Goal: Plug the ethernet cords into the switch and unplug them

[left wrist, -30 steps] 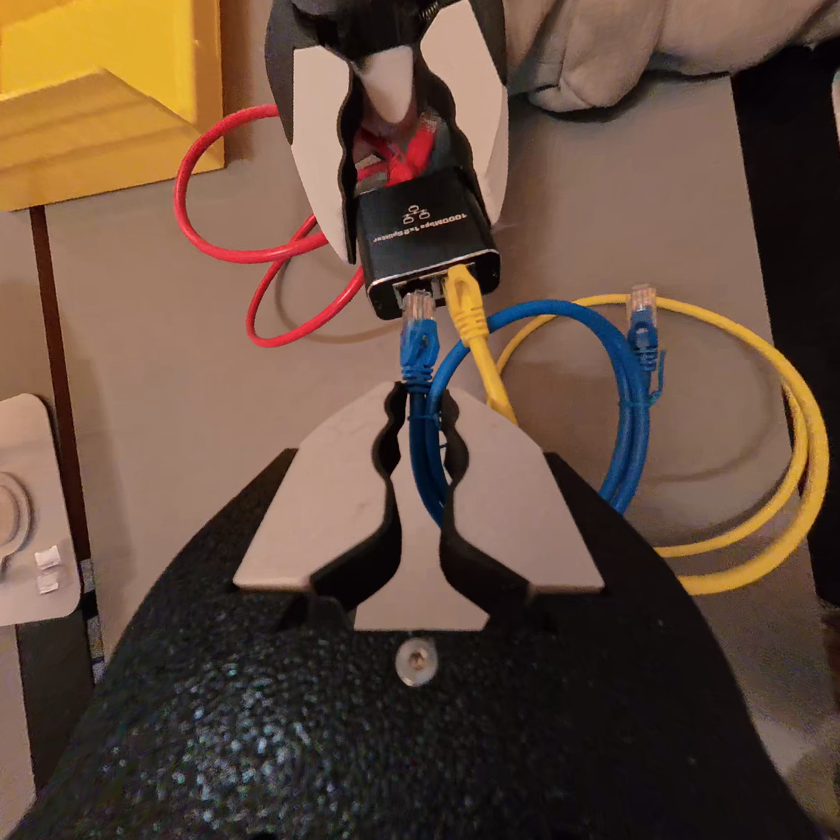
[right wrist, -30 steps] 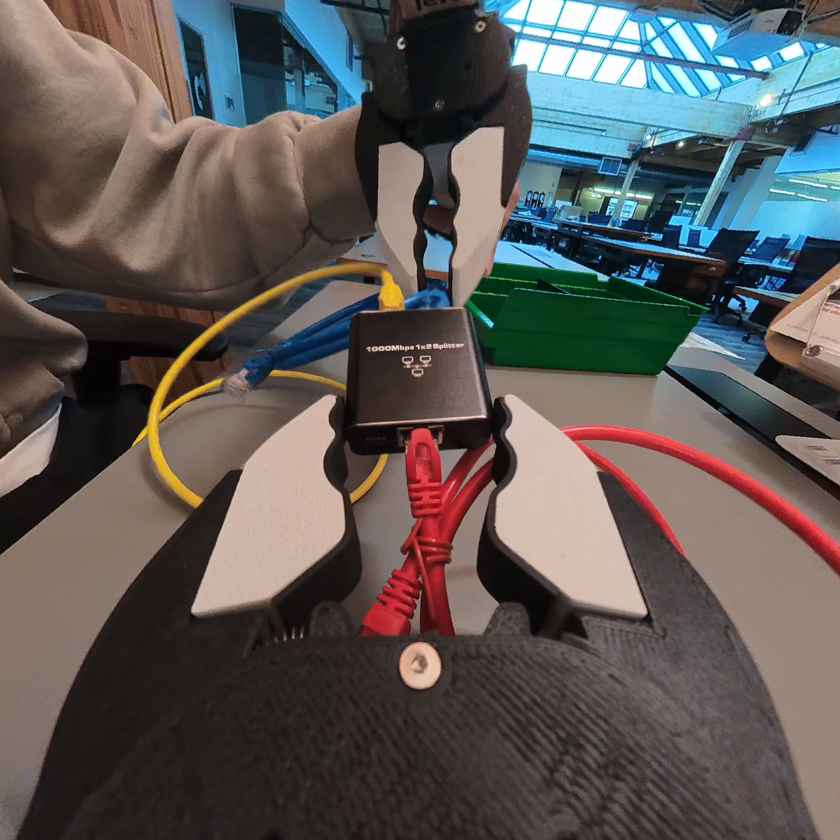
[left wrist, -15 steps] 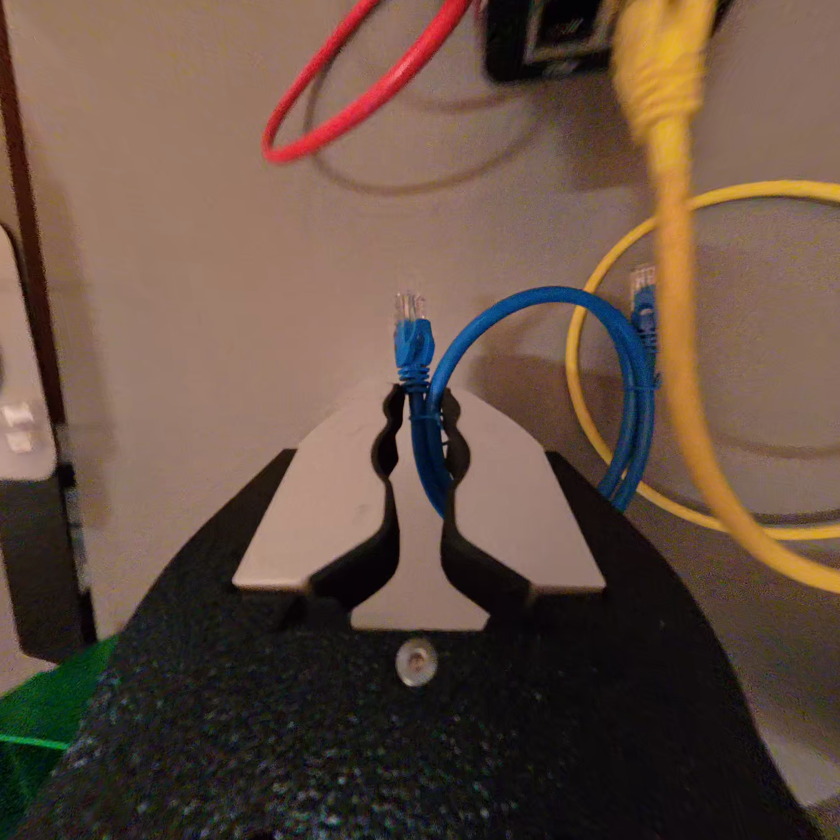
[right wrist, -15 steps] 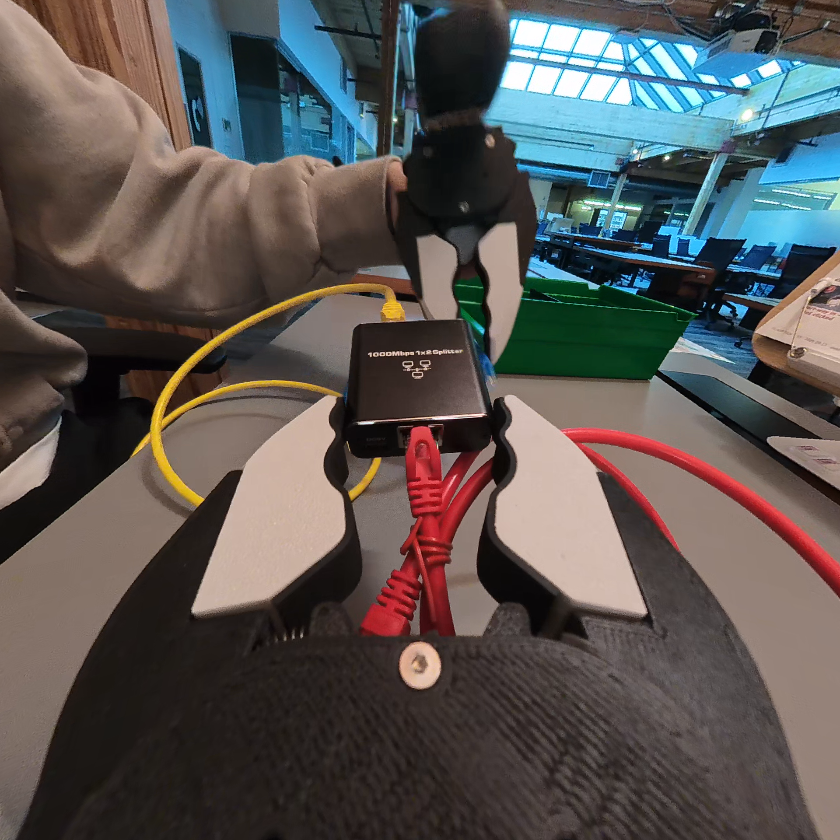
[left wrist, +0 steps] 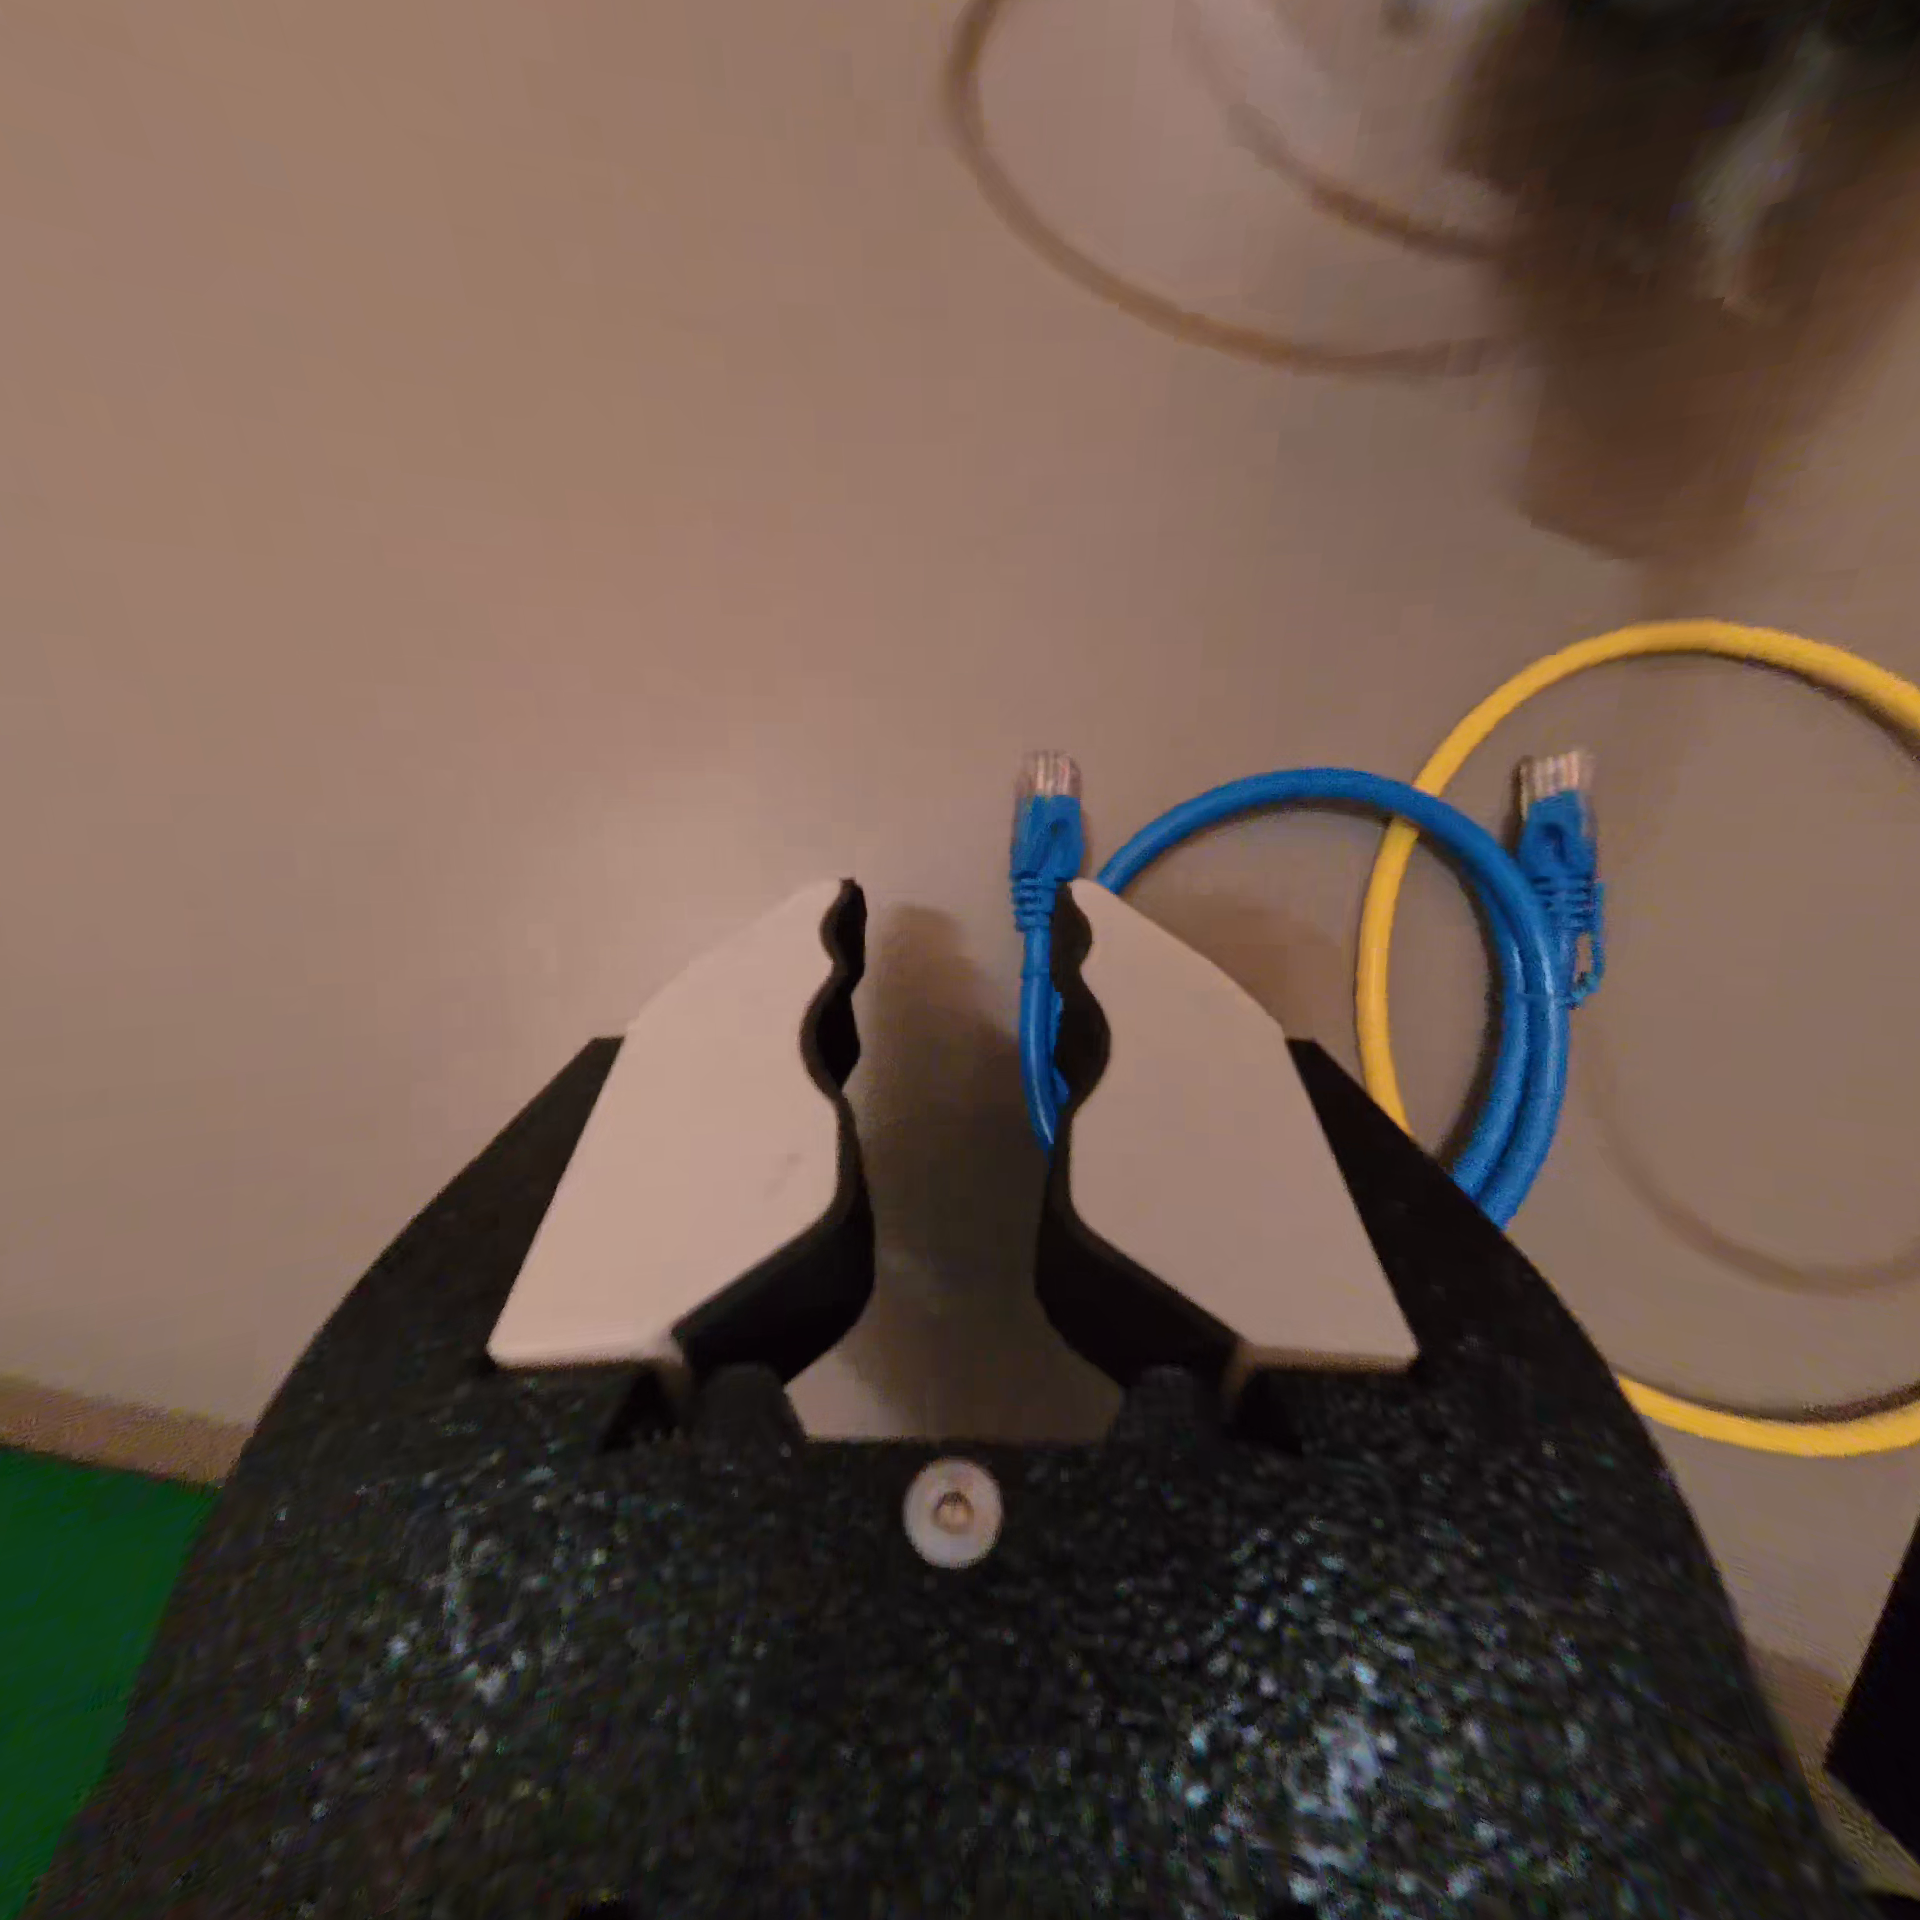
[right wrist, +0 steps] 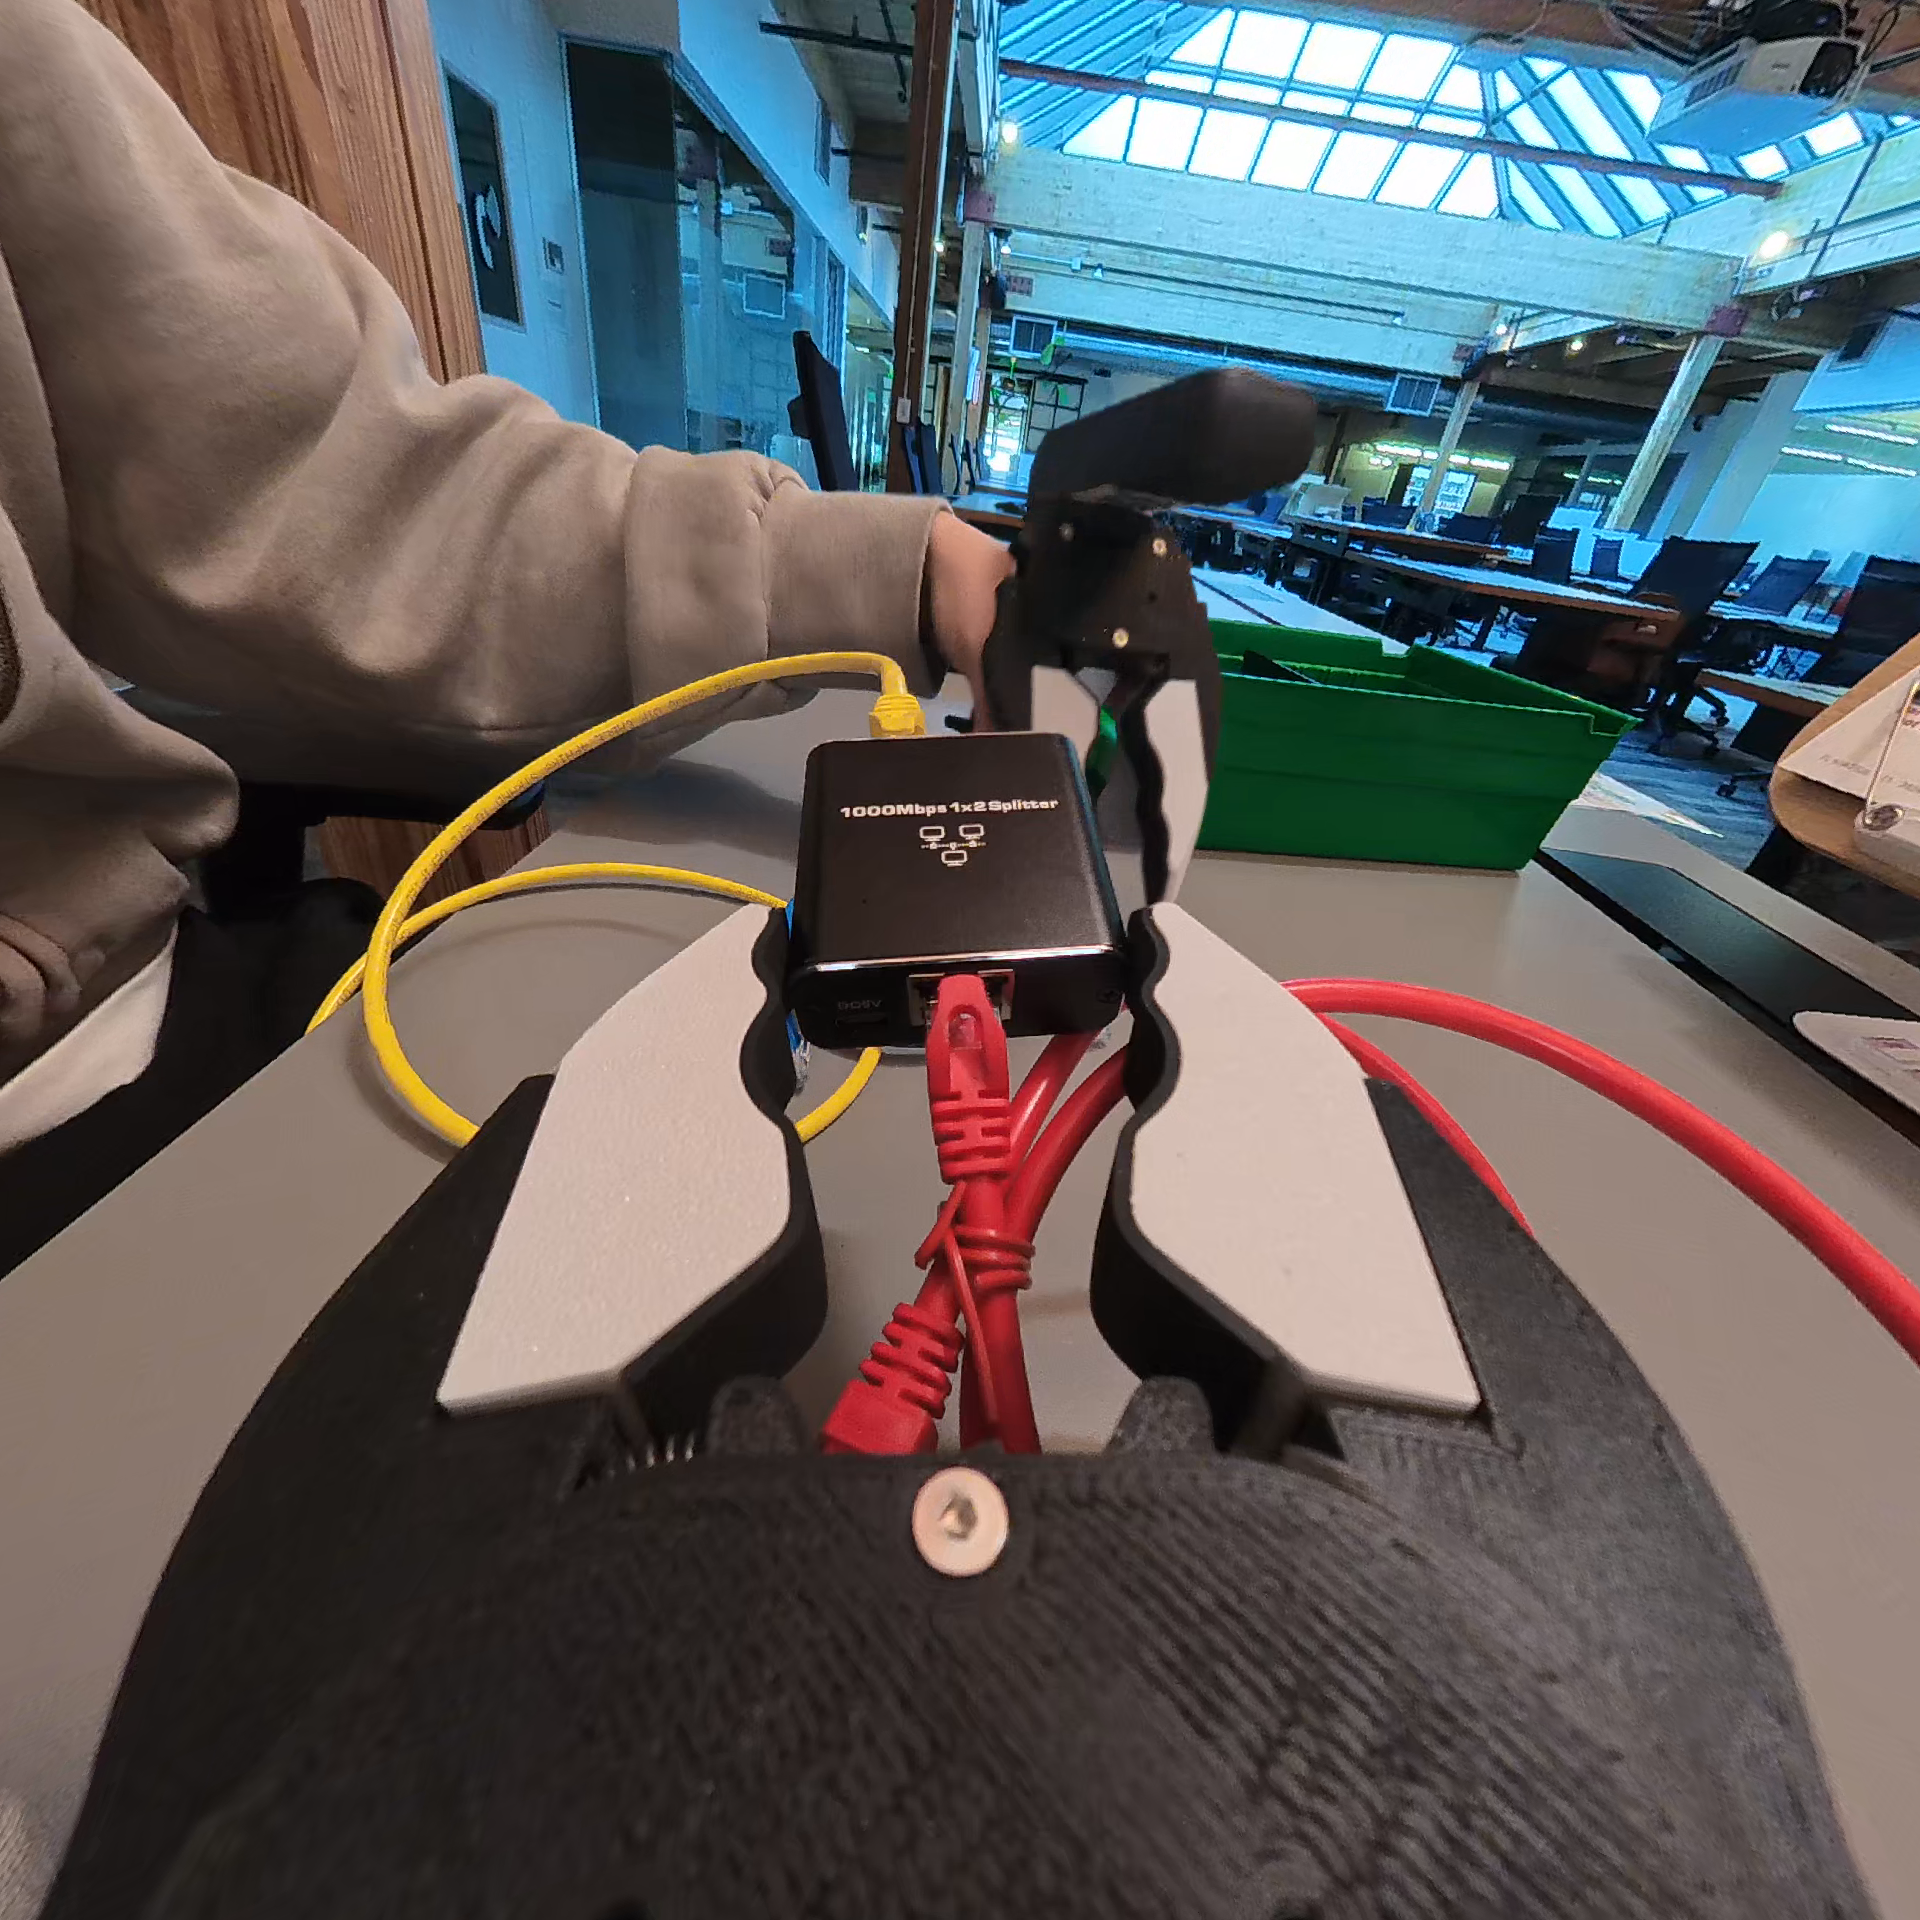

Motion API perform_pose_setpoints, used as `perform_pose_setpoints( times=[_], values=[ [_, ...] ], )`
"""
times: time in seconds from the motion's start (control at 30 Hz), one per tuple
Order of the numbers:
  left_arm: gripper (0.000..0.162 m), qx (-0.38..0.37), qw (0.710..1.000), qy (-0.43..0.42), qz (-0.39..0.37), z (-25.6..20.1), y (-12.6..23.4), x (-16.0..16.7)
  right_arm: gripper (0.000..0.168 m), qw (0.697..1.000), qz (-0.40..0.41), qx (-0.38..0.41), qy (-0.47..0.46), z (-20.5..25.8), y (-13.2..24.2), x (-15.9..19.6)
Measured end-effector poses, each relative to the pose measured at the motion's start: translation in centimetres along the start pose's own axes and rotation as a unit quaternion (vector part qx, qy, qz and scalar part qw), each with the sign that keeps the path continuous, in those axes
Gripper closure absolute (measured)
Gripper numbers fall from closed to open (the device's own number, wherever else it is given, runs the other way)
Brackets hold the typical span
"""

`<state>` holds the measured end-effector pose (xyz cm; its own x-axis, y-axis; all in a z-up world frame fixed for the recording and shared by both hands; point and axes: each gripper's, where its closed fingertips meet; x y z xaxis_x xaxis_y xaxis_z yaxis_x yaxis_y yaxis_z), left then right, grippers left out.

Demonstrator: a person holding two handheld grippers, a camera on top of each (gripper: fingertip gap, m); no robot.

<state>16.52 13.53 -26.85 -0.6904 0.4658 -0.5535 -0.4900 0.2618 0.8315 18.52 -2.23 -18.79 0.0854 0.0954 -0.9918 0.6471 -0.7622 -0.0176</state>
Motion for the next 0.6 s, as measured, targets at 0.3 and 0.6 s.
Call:
perform_pose_setpoints(
  times=[0.3, 0.6],
  values=[
    [0.138, 0.004, 0.997, -0.016, 0.07, -0.3, -1.6, 0.7, 0.105, 1.0, 0.002, 0.0, 0.001, 0.0, 0.0, 0.1],
    [0.146, 0.025, 0.993, -0.041, 0.108, -0.9, -2.0, 1.1, 0.105, 1.0, -0.002, 0.0, -0.001, 0.0, 0.0, 0.0]
  ],
)
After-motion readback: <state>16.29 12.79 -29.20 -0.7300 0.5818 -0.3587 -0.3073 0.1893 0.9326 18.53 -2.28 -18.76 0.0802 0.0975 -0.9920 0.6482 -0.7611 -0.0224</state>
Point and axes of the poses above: each gripper's, where its closed fingertips meet, y back along the fingers, x out of its underside, z = x × y across the jaws, and after that the axes turned 6 degrees about -x, right-handed
